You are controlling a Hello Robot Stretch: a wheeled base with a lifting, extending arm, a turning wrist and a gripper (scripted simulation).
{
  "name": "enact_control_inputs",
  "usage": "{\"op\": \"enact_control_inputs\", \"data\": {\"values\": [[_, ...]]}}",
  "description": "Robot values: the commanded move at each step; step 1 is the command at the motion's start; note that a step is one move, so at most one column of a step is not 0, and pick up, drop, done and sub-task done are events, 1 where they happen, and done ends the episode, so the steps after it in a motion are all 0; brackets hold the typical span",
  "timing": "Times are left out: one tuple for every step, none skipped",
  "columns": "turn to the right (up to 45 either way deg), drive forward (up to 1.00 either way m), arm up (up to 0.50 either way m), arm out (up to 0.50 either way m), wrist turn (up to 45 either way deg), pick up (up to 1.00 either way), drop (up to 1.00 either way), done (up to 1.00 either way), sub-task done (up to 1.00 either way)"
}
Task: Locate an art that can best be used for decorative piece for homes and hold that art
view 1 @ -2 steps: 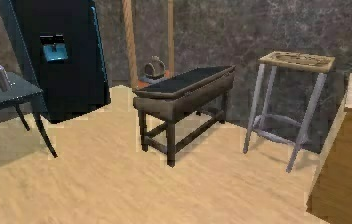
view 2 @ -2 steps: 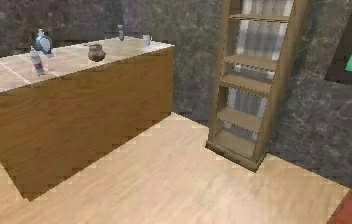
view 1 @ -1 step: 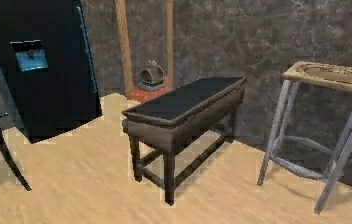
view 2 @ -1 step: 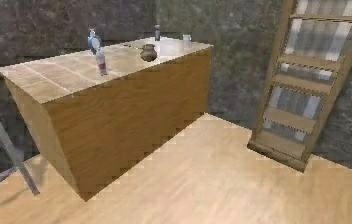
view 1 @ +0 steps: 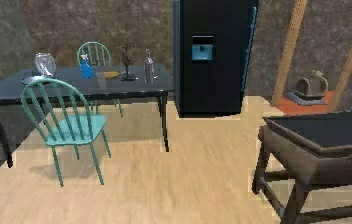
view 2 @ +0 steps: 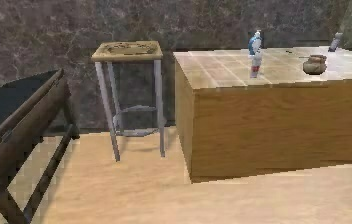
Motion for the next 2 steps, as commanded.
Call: {"op": "enact_control_inputs", "data": {"values": [[0.0,1.00,0.00,0.00,0.0,0.00,0.00,0.00,0.00],[-15.0,0.00,0.00,0.00,0.0,0.00,0.00,0.00,0.00]]}}
